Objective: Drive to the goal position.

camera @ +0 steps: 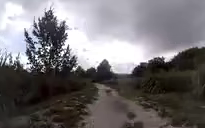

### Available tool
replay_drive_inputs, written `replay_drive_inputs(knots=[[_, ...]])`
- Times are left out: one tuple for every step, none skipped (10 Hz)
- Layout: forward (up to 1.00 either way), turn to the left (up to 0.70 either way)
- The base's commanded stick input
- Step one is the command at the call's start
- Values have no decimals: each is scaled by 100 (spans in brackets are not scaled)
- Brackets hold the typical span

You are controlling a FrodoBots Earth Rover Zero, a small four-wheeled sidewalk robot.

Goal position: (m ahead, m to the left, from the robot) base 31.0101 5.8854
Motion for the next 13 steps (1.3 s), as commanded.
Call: replay_drive_inputs(knots=[[85, 0], [85, 0], [85, 0], [85, 0], [85, 0], [85, 0], [85, 0], [85, 0], [85, 0], [85, 0], [85, 0], [85, 0], [85, 0]])
